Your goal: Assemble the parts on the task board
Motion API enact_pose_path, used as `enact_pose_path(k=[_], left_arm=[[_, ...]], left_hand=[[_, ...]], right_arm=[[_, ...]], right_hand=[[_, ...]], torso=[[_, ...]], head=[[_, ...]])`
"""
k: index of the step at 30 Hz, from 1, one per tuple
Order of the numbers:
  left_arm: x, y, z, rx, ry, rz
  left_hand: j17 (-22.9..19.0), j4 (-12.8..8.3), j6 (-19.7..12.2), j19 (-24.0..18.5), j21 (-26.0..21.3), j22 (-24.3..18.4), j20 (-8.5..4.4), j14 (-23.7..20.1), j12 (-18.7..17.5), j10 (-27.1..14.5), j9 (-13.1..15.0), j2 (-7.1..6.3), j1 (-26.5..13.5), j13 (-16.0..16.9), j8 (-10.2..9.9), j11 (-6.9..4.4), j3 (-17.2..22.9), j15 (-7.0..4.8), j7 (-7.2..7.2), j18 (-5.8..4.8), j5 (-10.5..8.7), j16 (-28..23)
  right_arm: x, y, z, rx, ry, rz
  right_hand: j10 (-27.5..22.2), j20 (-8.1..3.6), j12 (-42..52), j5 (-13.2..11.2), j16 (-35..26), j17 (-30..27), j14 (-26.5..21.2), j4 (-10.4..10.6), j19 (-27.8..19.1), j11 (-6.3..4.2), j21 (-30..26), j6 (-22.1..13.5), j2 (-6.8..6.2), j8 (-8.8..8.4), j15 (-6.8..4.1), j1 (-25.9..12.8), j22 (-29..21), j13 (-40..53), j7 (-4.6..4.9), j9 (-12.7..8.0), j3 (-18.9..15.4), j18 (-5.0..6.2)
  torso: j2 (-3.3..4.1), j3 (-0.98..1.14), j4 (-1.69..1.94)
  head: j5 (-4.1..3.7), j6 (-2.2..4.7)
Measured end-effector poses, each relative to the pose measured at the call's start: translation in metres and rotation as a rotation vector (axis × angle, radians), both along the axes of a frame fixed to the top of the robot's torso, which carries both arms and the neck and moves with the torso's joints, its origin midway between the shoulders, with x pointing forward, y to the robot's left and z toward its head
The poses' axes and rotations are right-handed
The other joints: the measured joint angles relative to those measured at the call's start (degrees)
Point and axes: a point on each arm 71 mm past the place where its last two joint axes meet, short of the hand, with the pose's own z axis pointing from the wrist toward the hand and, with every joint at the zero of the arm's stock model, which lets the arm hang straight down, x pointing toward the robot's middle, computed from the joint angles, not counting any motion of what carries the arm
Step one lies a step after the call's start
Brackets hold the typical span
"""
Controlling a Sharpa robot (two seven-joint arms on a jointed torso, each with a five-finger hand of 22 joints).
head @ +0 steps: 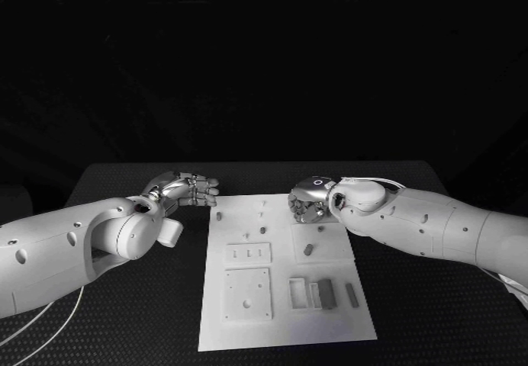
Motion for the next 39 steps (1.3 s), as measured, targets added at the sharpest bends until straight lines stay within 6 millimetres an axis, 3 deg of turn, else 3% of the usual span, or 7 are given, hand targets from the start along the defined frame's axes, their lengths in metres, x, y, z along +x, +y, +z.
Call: enact_pose_path(k=[11, 17, 27, 39], left_arm=[[0.0, 0.0, 0.001, -0.001, 0.0, -0.002], [0.0, 0.0, 0.001, -0.001, 0.0, -0.003], [0.0, 0.0, 0.001, -0.001, -0.001, -0.003], [0.001, -0.002, 0.002, -0.001, -0.002, -0.006]], left_hand=[[0.1, 0.0, 0.0, 0.0, 0.0, 0.0, 0.0, 0.0, -0.2, 0.0, -0.1, -0.06, -0.1, 0.0, 0.0, 0.0, 0.0, 0.0, 0.0, 0.0, 0.0, 0.0], [0.1, 0.0, 0.0, 0.0, 0.0, 0.0, 0.0, 0.0, -0.2, 0.0, -0.1, -0.06, -0.1, 0.0, 0.0, 0.0, 0.0, 0.0, 0.0, -0.01, 0.0, 0.0], [0.1, 0.0, 0.0, 0.0, 0.0, 0.0, 0.0, 0.0, -0.2, 0.0, 0.0, -0.06, -0.1, 0.0, -0.2, 0.0, 0.0, 0.0, 0.0, -0.04, 0.0, 0.0], [0.1, 0.0, 0.0, 0.0, 0.0, 0.1, 0.0, 0.0, -0.2, 0.0, -0.1, -0.06, -0.1, 0.0, -0.2, 0.0, 0.0, 0.0, 0.0, -0.07, 0.0, 0.0]], right_arm=[[-0.003, 0.002, 0.0, -0.013, -0.041, 0.012], [-0.008, 0.006, 0.0, -0.008, -0.065, 0.015], [-0.011, 0.026, 0.017, -0.004, -0.15, 0.025], [-0.009, 0.058, 0.029, 0.004, -0.243, 0.045]], right_hand=[[3.9, -1.45, 0.9, 0.2, 3.1, 2.8, 1.9, -0.3, 2.3, -1.44, 3.2, 3.5, -0.13, 1.04, -1.3, -0.1, 0.0, 0.8, -1.24, 0.6, 2.4, -0.48], [4.4, -1.92, 1.0, 0.2, 4.0, 3.7, 2.3, -0.4, 2.8, -1.55, 4.4, 4.3, -0.13, 1.04, -1.5, -0.1, 0.0, 0.8, -1.47, 0.8, 2.5, -0.65], [4.7, -2.02, 1.1, 0.2, 4.0, 3.7, 2.5, -0.4, 2.9, -1.65, 4.4, 4.4, -0.13, 1.04, -1.51, -0.1, 0.0, 0.8, -1.58, 0.9, 2.5, -0.41], [5.5, -2.15, 1.2, 0.2, 4.9, 4.3, 3.3, -0.2, 4.0, -1.85, 5.4, 5.1, -0.43, 1.72, -1.79, 0.2, 0.0, 0.8, -1.9, 1.2, 2.6, -0.08]], torso=[[0.21, 0.07, -0.03], [0.29, 0.06, -0.01], [0.42, 0.09, 0.01], [0.54, 0.07, 0.15]], head=[[0.05, 0.16], [0.07, 0.4], [0.29, 1.06], [0.68, 1.3]])
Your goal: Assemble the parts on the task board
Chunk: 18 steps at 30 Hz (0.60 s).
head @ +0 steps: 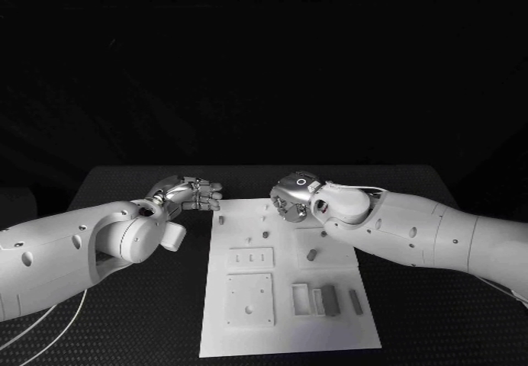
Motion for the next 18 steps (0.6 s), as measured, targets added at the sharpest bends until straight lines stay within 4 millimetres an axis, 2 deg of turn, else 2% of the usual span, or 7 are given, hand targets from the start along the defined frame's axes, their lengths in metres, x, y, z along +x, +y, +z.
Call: enact_pose_path(k=[9, 18], left_arm=[[0.002, -0.004, 0.001, 0.0, -0.003, -0.005], [0.003, -0.005, 0.004, -0.001, -0.01, -0.006]], left_hand=[[0.1, 0.0, 0.0, 0.0, 0.0, 0.0, 0.0, 0.0, 0.0, 0.0, 0.0, 0.0, 0.0, 0.0, 0.0, 0.0, 0.0, 0.0, 0.0, -0.03, 0.0, 0.0], [0.1, 0.0, 0.0, 0.0, 0.0, 0.0, 0.0, 0.0, -0.2, 0.0, 0.0, 0.0, 0.0, 0.0, 0.0, 0.0, 0.0, 0.0, 0.0, -0.07, 0.0, -0.2]], right_arm=[[0.007, 0.019, 0.001, 0.003, -0.033, 0.003], [0.012, 0.026, 0.0, 0.001, -0.051, -0.005]], right_hand=[[0.0, 0.0, 0.0, 0.0, 0.3, 0.1, 0.0, 0.0, 0.0, 0.0, 0.3, 0.0, 0.0, 0.0, -0.29, 0.0, 0.0, 0.0, 0.0, 0.1, 0.0, -0.03], [0.0, 0.01, 0.0, 0.0, 0.3, 0.2, 0.0, 0.0, 0.0, -0.01, 0.6, 0.0, 0.0, 0.0, -0.32, 0.0, 0.0, 0.0, 0.0, 0.1, 0.0, -0.06]], torso=[[0.08, -0.03, 0.07], [0.15, -0.03, 0.15]], head=[[0.21, 0.16], [0.48, 0.29]])
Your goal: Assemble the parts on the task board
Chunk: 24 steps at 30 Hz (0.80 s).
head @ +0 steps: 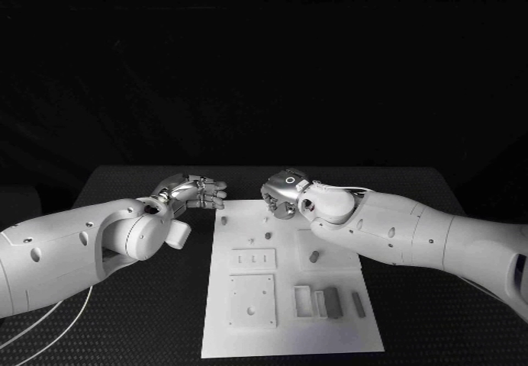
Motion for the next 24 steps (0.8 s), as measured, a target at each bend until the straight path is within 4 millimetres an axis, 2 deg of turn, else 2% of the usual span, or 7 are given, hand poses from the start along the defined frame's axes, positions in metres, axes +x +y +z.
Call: enact_pose_path(k=[11, 24], left_arm=[[0.001, -0.002, 0.006, -0.002, -0.01, -0.007], [0.001, -0.003, 0.011, -0.003, -0.019, -0.01]], left_hand=[[0.0, 0.0, 0.0, 0.0, 0.0, 0.0, 0.0, 0.0, 0.0, 0.0, 0.0, 0.0, 0.0, 0.0, 0.0, 0.0, 0.0, 0.0, 0.0, -0.27, 0.0, 0.0], [0.1, 0.0, 0.0, 0.0, 0.0, 0.0, 0.0, 0.0, 0.0, 0.0, 0.0, 0.0, 0.0, 0.0, 0.0, 0.0, 0.0, 0.0, 0.0, -0.27, 0.0, 0.0]], right_arm=[[0.004, 0.009, -0.001, -0.002, -0.011, 0.0], [0.006, 0.011, -0.001, -0.004, -0.012, -0.003]], right_hand=[[0.0, 0.01, 0.0, 0.0, 0.2, 0.1, 0.0, -0.1, 0.0, -0.01, 0.3, 0.0, 0.0, -0.01, 0.01, 0.0, 0.0, 0.0, 0.01, 0.0, 0.1, -0.28], [0.0, 0.02, 0.0, -0.2, 0.2, 0.1, 0.0, 0.0, 0.0, -0.02, 0.3, 0.0, 0.0, -0.03, -0.02, 0.0, 0.0, 0.0, 0.01, -0.1, 0.2, -0.34]], torso=[[0.28, -0.06, 0.07], [0.72, -0.17, 0.37]], head=[[0.31, 0.16], [0.67, -0.26]])
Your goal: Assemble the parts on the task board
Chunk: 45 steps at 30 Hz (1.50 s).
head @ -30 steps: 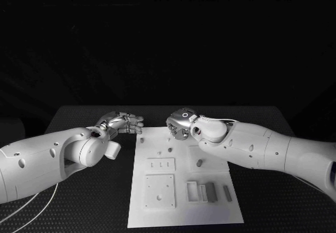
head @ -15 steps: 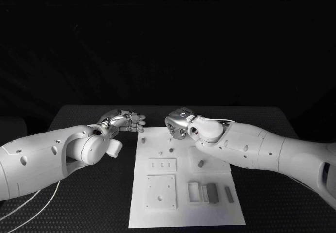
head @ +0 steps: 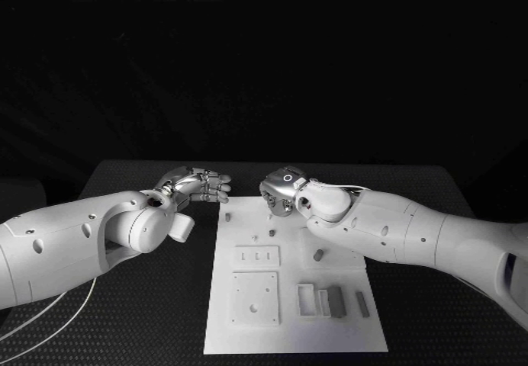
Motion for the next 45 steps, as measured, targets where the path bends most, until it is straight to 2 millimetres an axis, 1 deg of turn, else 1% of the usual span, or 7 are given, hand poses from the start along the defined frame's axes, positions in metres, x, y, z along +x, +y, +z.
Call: enact_pose_path(k=[4, 23, 37, 39, 40, 42, 45], left_arm=[[0.0001, 0.0002, 0.0005, 0.0, -0.001, 0.0], [0.0004, 0.0008, 0.0013, 0.001, -0.003, 0.001], [0.0004, 0.001, 0.0013, 0.002, -0.003, 0.001], [0.0004, 0.001, 0.0014, 0.002, -0.003, 0.001], [0.0004, 0.001, 0.0014, 0.002, -0.003, 0.001], [0.0004, 0.001, 0.0014, 0.002, -0.003, 0.001], [0.0005, 0.001, 0.0015, 0.002, -0.003, 0.001]], left_hand=[[0.0, -0.1, 0.0, 0.0, 0.0, 0.0, 0.0, 0.0, 0.0, 0.0, 0.0, 0.0, 0.0, 0.0, 0.0, 0.0, 0.1, 0.0, 0.0, 0.0, 0.0, 0.0], [0.2, -0.1, 0.0, 0.0, 0.0, 0.1, 0.0, 0.0, -0.2, 0.2, -0.1, 0.0, 0.0, 0.0, 0.0, 0.21, 0.1, 0.0, 0.0, -0.01, 0.0, -0.2], [0.2, -0.1, 0.0, 0.0, 0.0, 0.1, 0.0, 0.0, -0.2, 0.2, -0.1, 0.0, 0.0, 0.0, 0.0, 0.21, 0.1, 0.0, 0.0, -0.01, 0.0, -0.2], [0.2, -0.1, 0.0, 0.0, 0.0, 0.1, 0.0, 0.0, -0.2, 0.2, -0.2, 0.0, 0.0, 0.0, 0.0, 0.21, 0.1, 0.0, 0.0, -0.01, 0.0, -0.2], [0.2, -0.1, 0.0, 0.0, 0.0, 0.1, 0.0, 0.0, -0.2, 0.2, -0.2, 0.0, 0.0, 0.0, 0.0, 0.21, 0.1, 0.0, 0.0, -0.01, 0.0, -0.2], [0.3, -0.1, 0.0, 0.0, 0.0, 0.1, 0.0, 0.0, -0.2, 0.2, -0.2, 0.0, 0.0, 0.0, -0.2, 0.21, 0.1, 0.0, 0.0, -0.02, 0.0, -0.2], [0.3, -0.1, 0.0, 0.0, 0.0, 0.1, 0.0, 0.0, -0.2, 0.2, -0.2, 0.0, 0.0, 0.0, -0.2, 0.21, 0.1, 0.0, 0.0, -0.02, 0.0, -0.2]], right_arm=[[-0.0001, -0.0005, -0.0001, -0.001, 0.001, 0.0], [0.0009, -0.0016, -0.0017, -0.017, 0.014, -0.012], [0.0024, -0.0011, -0.0029, -0.025, 0.02, -0.015], [0.0027, -0.0008, -0.0031, -0.024, 0.021, -0.015], [0.0029, -0.0009, -0.0033, -0.024, 0.022, -0.015], [0.0034, -0.001, -0.0038, -0.022, 0.026, -0.016], [0.0044, -0.0016, -0.0054, -0.022, 0.036, -0.019]], right_hand=[[0.0, 0.0, 0.0, 0.1, 0.0, 0.0, 0.0, 0.0, 0.0, 0.0, 0.0, 0.0, 0.0, -0.01, 0.0, 0.0, 0.0, 0.0, 0.0, 0.0, 0.0, -0.02], [-0.1, 0.01, -0.4, 0.2, 0.0, 0.1, 0.0, 0.0, 0.0, -0.11, 0.4, 0.1, 0.0, -0.19, -0.01, 0.0, 0.0, 0.0, -0.15, 0.0, 0.0, -0.07], [0.0, -0.11, -0.4, 0.2, 0.2, 0.2, 0.0, 0.0, -0.1, -0.23, 0.8, 0.1, 0.0, -0.21, -0.02, 0.0, 0.0, 0.0, -0.13, 0.0, 0.0, -0.09], [0.0, -0.31, -0.4, 0.2, 0.2, 0.2, 0.0, 0.0, -0.3, -0.24, 0.9, 0.1, 0.0, -0.5, -0.02, 0.0, 0.0, 0.0, -0.13, 0.0, 0.0, -0.39], [0.0, -0.31, -0.4, 0.2, 0.2, 0.2, 0.0, 0.1, -0.3, -0.24, 1.1, 0.0, 0.0, -0.77, -0.02, 0.0, 0.0, 0.0, 0.0, 0.0, 0.1, -0.34], [-0.6, -0.19, -1.3, 0.2, 0.2, 0.2, -0.4, 0.1, -0.5, -0.05, 1.6, -1.2, 0.0, -1.63, 0.14, 0.0, 0.0, 0.0, 0.74, -0.2, 0.2, -0.02], [-2.9, -0.21, -3.0, 0.2, 0.4, 0.2, -0.5, 0.0, -0.7, 1.03, 2.2, -3.3, -0.01, -2.95, 0.58, 0.0, 0.0, 0.6, 1.66, -0.8, 0.5, 0.4]], torso=[[0.04, -0.04, -0.01], [0.2, -0.02, -0.03], [0.29, -0.02, -0.03], [0.3, -0.02, -0.03], [0.3, -0.03, -0.03], [0.31, -0.03, -0.03], [0.33, -0.05, -0.06]], head=[[-0.01, -0.09], [-0.13, 0.05], [-0.06, -0.07], [-0.06, -0.02], [-0.07, -0.01], [-0.09, 0.01], [-0.09, 0.02]])
